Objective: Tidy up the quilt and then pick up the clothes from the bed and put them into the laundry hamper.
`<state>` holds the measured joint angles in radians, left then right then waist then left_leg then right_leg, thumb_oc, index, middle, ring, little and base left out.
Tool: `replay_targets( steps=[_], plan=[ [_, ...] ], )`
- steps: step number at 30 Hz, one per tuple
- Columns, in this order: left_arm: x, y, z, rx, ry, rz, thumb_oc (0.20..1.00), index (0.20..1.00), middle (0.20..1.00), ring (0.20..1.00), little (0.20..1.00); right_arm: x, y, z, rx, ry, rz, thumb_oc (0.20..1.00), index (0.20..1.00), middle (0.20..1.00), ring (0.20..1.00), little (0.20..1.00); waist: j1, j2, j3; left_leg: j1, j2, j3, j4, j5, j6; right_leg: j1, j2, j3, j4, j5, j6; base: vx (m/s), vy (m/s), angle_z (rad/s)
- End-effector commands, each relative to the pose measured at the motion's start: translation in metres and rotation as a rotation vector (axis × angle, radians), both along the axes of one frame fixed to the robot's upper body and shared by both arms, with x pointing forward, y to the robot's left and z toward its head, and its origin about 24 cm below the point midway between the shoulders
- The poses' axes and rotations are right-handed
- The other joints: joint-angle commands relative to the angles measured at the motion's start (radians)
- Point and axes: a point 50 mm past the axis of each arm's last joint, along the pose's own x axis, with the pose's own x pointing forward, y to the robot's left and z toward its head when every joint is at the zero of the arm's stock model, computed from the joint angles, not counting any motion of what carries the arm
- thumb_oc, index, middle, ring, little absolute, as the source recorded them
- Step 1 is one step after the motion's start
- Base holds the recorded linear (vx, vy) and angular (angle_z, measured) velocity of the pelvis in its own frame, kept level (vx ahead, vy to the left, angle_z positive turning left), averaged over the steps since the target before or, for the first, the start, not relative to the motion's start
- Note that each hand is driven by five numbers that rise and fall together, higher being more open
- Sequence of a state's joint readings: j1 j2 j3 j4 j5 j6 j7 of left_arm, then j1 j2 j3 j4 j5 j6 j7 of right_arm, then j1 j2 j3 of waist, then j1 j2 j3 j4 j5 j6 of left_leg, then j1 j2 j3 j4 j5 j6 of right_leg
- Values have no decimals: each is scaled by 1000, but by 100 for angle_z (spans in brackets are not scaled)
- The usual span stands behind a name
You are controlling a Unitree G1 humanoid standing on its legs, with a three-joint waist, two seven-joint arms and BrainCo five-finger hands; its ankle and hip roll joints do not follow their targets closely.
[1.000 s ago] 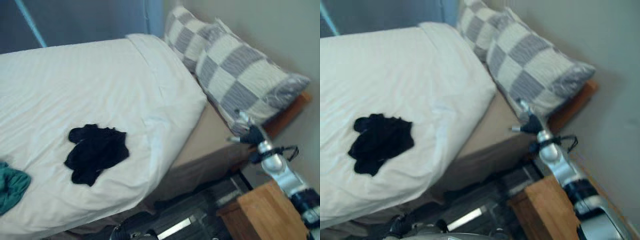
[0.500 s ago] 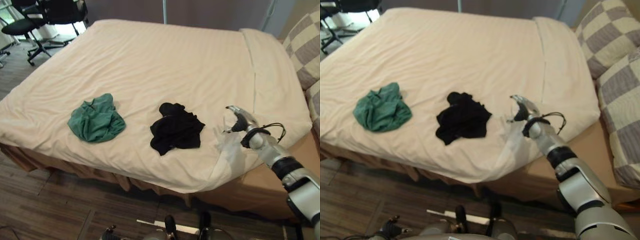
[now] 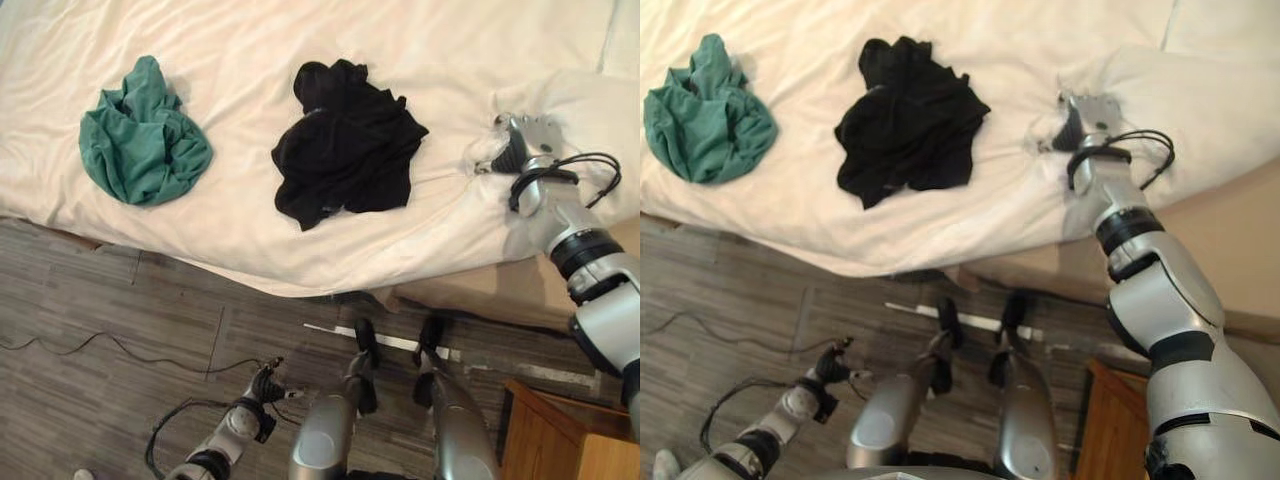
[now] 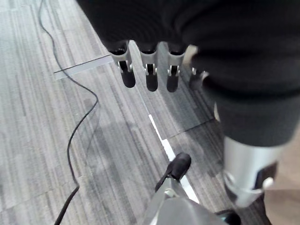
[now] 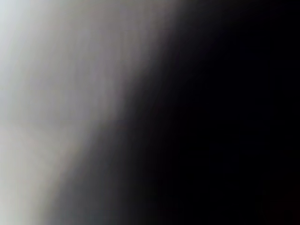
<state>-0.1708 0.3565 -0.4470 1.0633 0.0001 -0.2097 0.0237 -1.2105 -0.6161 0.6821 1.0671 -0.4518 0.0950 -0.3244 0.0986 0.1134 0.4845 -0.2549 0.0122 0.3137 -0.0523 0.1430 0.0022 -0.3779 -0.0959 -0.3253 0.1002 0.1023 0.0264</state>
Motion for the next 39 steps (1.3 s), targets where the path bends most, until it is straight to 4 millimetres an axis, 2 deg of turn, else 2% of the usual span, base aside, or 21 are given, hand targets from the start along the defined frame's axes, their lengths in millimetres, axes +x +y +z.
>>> replay_targets(
  steps=[1,5,9,10,12,13,15,16,17,18,19,20,24,27,31,33,34,35,36,37,39],
  plan=[
    [1,7,3,18,-23,3,1000,1000,1000,1000,1000,-28,-95,1,10,67,-338,200,200,200,200,200,14,-18,16,57,62,-106,12,-82,-83,86,-42,-6,19,-110,47,-30,47,-3],
    [-1,9,4,-6,-44,16,1000,1000,1000,1000,1000,-33,-100,-5,186,4,-278,200,200,200,200,200,-21,-40,-3,99,78,-76,13,-99,-89,114,-45,10,9,-112,48,-14,60,3],
    [2,6,5,-36,-64,41,1000,1000,1000,1000,1000,-50,-112,-43,359,-10,-272,200,200,200,200,200,-70,-78,-47,149,104,-38,12,-112,-94,162,-43,40,-27,-102,52,48,69,3],
    [2,4,5,-46,-62,54,1000,1000,1000,1000,1000,-66,-120,-76,454,18,-306,200,200,200,200,200,-92,-101,-75,177,118,-21,10,-112,-95,203,-42,53,-59,-88,56,107,23,-26],
    [1,3,4,-47,-57,58,1000,1000,1000,1000,1000,-75,-124,-95,503,41,-334,200,200,200,200,200,-103,-113,-92,193,125,-14,9,-112,-95,224,-39,60,-75,-81,58,134,5,-15],
    [-2,2,2,-49,-40,68,1000,1000,1000,1000,1000,-95,-133,-129,604,86,-404,200,200,200,200,200,-122,-134,-124,223,134,-4,7,-116,-94,265,-34,73,-102,-73,61,141,-7,-8],
    [-5,2,0,-44,-32,68,1000,1000,1000,1000,1000,-105,-136,-143,643,110,-432,200,200,200,200,200,-127,-142,-136,237,135,0,3,-117,-94,281,-32,78,-112,-69,63,112,3,-14],
    [-8,3,-2,-38,-16,70,1000,1000,1000,1000,1000,-119,-141,-163,745,132,-485,200,200,200,200,200,-135,-150,-154,258,138,5,-4,-118,-94,304,-30,83,-129,-64,65,162,26,-27],
    [-14,3,-6,-28,12,75,1000,1000,1000,1000,1000,-136,-145,-187,896,127,-562,511,511,511,511,511,-143,-159,-177,283,140,10,-13,-119,-95,332,-27,92,-151,-55,67,172,27,-23],
    [-16,3,-7,-26,21,79,1000,1000,1000,1000,1000,-141,-146,-192,922,126,-577,511,511,511,511,511,-145,-161,-183,289,141,12,-15,-119,-95,338,-26,94,-155,-54,68,170,27,-22],
    [-21,4,-10,-24,40,88,1000,1000,1000,1000,1000,-152,-150,-203,1005,122,-624,1000,1000,1000,1000,1000,-150,-166,-197,301,142,16,-18,-121,-96,350,-24,99,-163,-50,69,187,27,-16],
    [-32,6,-16,-19,81,110,1000,1000,1000,1000,1000,-177,-159,-225,1146,102,-715,1000,1000,1000,1000,1000,-160,-174,-224,325,143,23,-24,-127,-94,372,-20,110,-176,-47,71,184,29,-27],
    [-51,8,-26,-2,160,132,1000,1000,1000,1000,1000,-224,-174,-255,1358,28,-899,1000,1000,1000,1000,1000,-170,-185,-266,357,142,31,-33,-139,-93,404,-13,123,-187,-49,73,143,28,-19],
    [-59,10,-30,9,198,149,1000,1000,1000,1000,1000,-242,-184,-258,1402,-44,-975,1000,1000,1000,1000,1000,-173,-192,-280,367,142,33,-35,-146,-91,415,-11,124,-187,-52,76,77,16,-3],
    [-76,14,-36,29,272,169,1000,1000,1000,1000,1000,-256,-216,-225,1259,-263,-973,1000,1000,1000,1000,1000,-173,-210,-293,384,137,35,-35,-153,-89,435,-10,118,-187,-53,83,65,13,-18],
    [-79,14,-37,29,285,171,1000,1000,1000,1000,1000,-244,-219,-205,1188,-296,-881,1000,1000,1000,1000,1000,-173,-212,-292,386,134,34,-35,-156,-88,438,-10,117,-187,-55,84,18,4,-8],
    [-82,14,-38,28,297,166,1000,1000,1000,1000,1000,-223,-216,-182,1128,-314,-722,1000,1000,1000,1000,1000,-173,-213,-289,388,131,35,-35,-158,-86,438,-12,116,-187,-55,86,6,-3,-3],
    [-84,15,-38,26,297,163,1000,1000,1000,1000,1000,-197,-205,-154,1084,-318,-567,664,664,664,664,664,-173,-211,-283,389,129,35,-35,-163,-84,438,-12,119,-187,-59,89,5,-4,-5],
    [-84,15,-37,26,297,162,1000,1000,1000,1000,1000,-194,-203,-150,1070,-311,-538,448,448,448,448,448,-173,-212,-284,385,128,35,-35,-160,-84,434,-12,120,-187,-57,88,6,-12,-6],
    [-84,16,-37,27,296,157,1000,1000,1000,1000,1000,-171,-188,-127,1043,-300,-376,200,200,200,200,200,-171,-210,-277,385,127,34,-35,-164,-81,433,-12,121,-187,-60,90,2,-14,-8],
    [-81,18,-35,34,289,146,1000,1000,1000,1000,1000,-145,-165,-100,996,-273,-188,200,200,200,200,200,-168,-210,-269,375,125,34,-35,-161,-78,421,-13,125,-187,-58,90,-7,-56,-5]
  ],
)
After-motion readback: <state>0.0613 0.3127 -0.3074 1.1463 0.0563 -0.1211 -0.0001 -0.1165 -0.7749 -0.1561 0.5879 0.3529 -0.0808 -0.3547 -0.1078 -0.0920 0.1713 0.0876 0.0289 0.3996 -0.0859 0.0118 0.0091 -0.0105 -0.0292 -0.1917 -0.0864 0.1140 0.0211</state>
